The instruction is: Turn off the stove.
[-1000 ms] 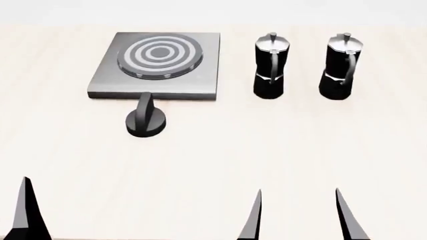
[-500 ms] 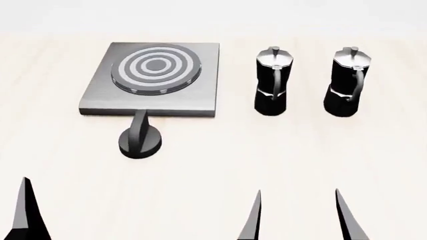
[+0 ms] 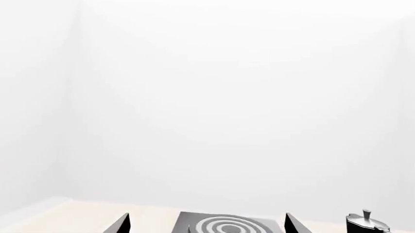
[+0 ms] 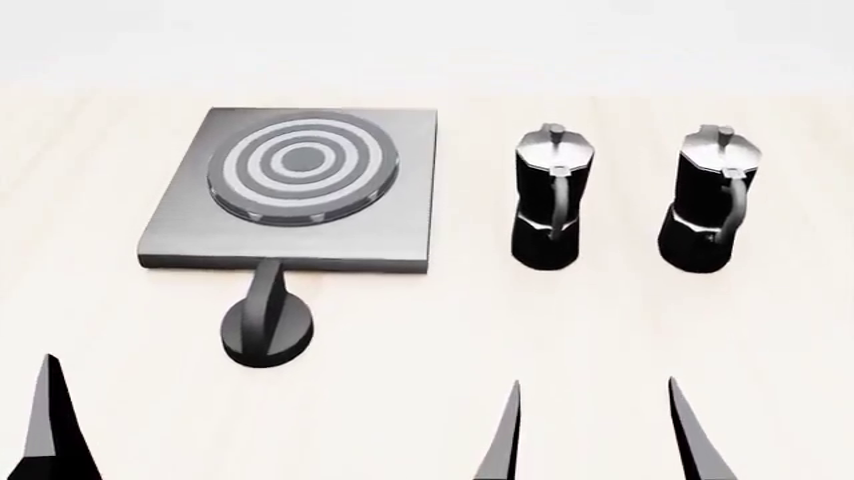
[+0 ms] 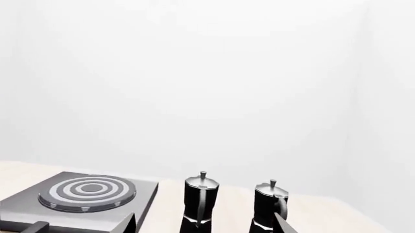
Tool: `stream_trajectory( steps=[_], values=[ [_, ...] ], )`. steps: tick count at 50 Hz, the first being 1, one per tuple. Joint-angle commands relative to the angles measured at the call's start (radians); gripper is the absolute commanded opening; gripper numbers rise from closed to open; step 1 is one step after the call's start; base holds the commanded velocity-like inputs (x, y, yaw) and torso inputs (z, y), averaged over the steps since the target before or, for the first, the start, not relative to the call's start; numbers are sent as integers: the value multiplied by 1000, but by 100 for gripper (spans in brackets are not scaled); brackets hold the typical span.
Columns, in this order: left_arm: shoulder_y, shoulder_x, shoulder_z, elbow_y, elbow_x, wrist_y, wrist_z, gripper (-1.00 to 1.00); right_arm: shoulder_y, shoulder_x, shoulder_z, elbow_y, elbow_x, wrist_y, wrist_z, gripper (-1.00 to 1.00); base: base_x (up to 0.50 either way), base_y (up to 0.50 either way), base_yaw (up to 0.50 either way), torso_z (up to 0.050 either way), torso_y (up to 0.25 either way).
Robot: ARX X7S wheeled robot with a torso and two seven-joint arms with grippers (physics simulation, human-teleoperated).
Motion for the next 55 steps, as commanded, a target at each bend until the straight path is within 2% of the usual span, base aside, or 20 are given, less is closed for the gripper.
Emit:
stream_trajectory(
  steps=[1, 55],
  values=[
    [-1, -4, 4, -2, 0, 2, -6, 100, 3, 7, -7, 2, 7, 0, 7, 100, 207, 0, 0, 0, 0],
    [-6, -22, 21, -13, -2, 12, -28, 100, 14, 33, -34, 4, 19, 13, 43, 100, 195, 0, 0, 0, 0]
  ],
)
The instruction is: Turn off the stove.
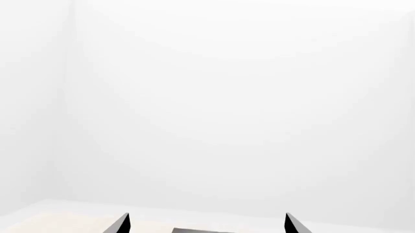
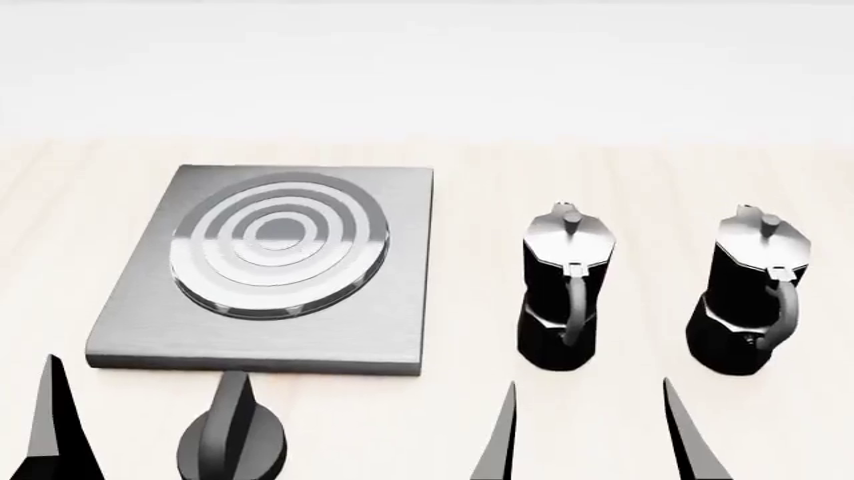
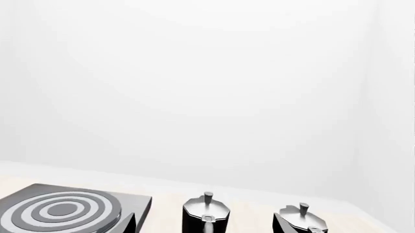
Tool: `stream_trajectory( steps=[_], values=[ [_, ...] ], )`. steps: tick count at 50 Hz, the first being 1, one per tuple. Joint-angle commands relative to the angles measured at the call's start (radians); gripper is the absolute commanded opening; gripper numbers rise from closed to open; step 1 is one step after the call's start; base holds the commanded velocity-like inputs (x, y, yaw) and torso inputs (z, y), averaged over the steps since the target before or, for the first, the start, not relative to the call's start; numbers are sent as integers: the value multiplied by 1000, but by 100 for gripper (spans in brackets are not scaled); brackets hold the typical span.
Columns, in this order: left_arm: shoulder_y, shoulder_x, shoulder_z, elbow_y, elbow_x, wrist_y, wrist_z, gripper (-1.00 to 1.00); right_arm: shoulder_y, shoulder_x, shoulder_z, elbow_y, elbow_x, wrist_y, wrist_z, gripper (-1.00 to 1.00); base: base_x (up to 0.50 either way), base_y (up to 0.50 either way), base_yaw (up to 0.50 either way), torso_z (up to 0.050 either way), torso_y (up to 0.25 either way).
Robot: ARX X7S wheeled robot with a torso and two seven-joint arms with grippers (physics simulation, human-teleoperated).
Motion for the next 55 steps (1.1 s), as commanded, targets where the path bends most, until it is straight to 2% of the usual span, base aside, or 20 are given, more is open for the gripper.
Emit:
stream_trajectory(
  steps=[1, 18, 55],
  values=[
    [0, -4, 3, -2, 0, 3, -5, 100, 3, 3, -6, -1, -4, 11, 11, 100, 0, 0, 0, 0, 0],
    [0, -9, 11, -9, 14, 12, -13, 100, 4, 10, -15, -1, -5, 13, 19, 100, 0, 0, 0, 0, 0],
    [-3, -22, 26, -14, 14, 13, -25, 100, 12, 21, -28, 15, 10, 3, 25, 100, 0, 0, 0, 0, -148]
  ],
)
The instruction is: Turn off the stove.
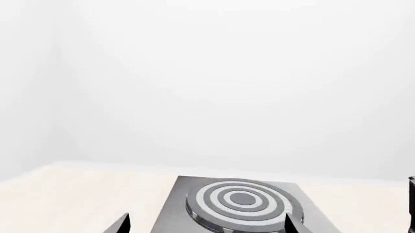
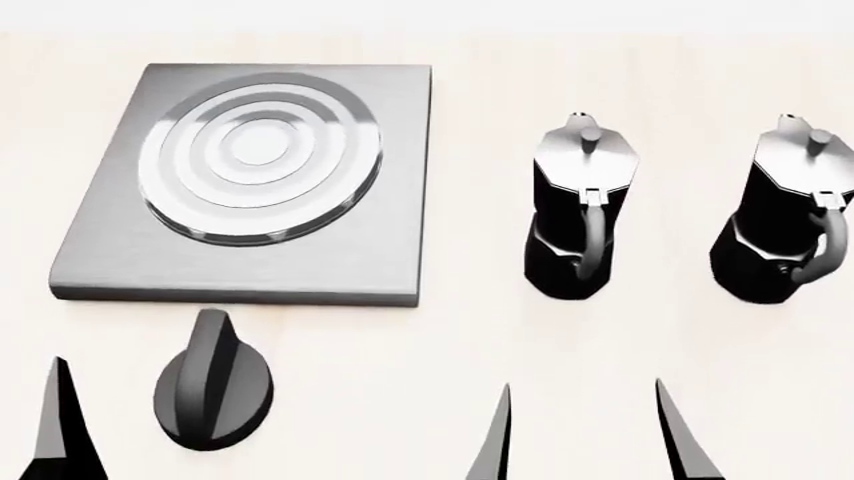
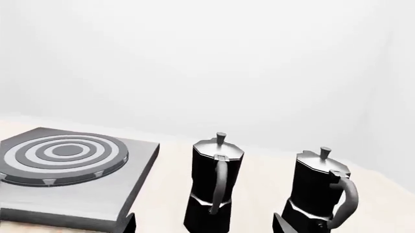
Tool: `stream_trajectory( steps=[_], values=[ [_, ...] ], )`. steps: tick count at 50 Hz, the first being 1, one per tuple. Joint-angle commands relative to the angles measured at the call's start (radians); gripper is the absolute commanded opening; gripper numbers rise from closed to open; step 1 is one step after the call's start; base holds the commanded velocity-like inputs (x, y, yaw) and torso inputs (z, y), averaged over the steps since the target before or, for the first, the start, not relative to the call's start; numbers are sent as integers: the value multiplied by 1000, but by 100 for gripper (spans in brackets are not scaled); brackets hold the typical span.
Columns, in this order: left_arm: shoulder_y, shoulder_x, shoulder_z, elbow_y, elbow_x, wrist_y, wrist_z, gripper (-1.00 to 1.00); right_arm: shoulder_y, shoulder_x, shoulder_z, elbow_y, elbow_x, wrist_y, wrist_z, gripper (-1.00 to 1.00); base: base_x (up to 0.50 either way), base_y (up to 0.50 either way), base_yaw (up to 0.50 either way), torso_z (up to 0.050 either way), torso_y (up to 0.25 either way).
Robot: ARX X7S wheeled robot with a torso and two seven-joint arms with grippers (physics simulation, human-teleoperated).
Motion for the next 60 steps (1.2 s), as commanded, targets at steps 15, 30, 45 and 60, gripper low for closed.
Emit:
stream_trajectory(
  steps=[15, 30, 45, 60],
  values=[
    [3, -8, 11, -1, 2, 4, -8, 100, 1, 9, -8, -5, 2, 2, 9, 100, 0, 0, 0, 0, -149],
    [3, -12, 15, -6, 0, 9, -12, 100, 0, 13, -12, -7, 3, 3, 15, 100, 0, 0, 0, 0, -94],
    [12, -21, 32, 47, -37, -17, -9, 100, 3, 15, -13, -1, 10, 0, 17, 100, 0, 0, 0, 0, 0],
    [-21, -9, 82, 129, -62, -107, -29, 100, 5, 20, -12, 0, 18, -2, 21, 100, 0, 0, 0, 0, 0]
  ],
)
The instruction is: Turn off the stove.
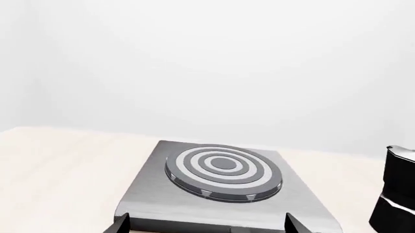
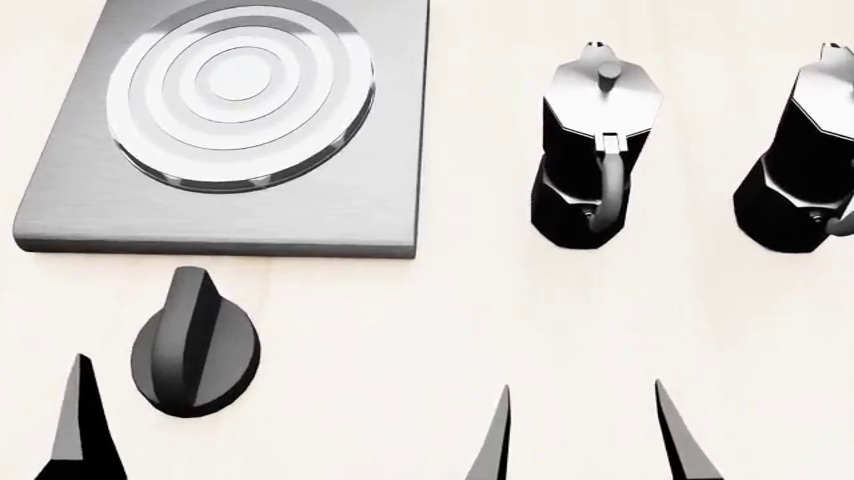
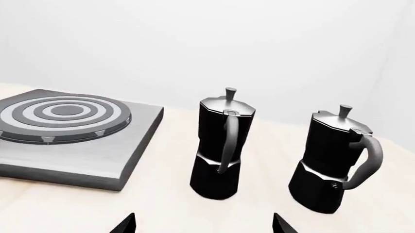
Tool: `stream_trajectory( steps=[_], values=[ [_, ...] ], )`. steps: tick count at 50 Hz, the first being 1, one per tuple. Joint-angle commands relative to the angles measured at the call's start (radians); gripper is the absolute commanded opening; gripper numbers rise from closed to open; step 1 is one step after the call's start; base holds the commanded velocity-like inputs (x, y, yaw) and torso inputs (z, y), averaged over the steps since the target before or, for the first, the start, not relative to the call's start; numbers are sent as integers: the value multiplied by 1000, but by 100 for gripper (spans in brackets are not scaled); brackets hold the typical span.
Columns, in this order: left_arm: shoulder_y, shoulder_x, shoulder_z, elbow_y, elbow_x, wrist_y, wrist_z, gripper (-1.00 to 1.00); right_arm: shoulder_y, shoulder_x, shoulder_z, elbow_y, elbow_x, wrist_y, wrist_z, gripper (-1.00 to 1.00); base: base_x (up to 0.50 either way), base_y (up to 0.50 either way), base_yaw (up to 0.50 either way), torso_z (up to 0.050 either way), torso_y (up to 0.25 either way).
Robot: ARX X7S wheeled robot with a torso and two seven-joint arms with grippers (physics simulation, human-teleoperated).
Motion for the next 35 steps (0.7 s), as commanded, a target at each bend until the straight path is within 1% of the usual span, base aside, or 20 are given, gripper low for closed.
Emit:
stream_trajectory(
  steps=[1, 21, 35],
  values=[
    [-21, 9, 37, 46, -12, -50, -10, 100, 2, 4, 1, 3, 6, -2, 2, 100, 0, 0, 0, 0, 0],
    [-128, 53, 107, 82, -13, -158, -56, 100, 3, 10, 3, 0, 16, 2, 8, 100, 0, 0, 0, 0, 0],
    [-184, 81, 138, 24, 4, -157, -63, 100, 1, 13, -3, 2, 16, -2, 13, 100, 0, 0, 0, 0, 0]
  ],
)
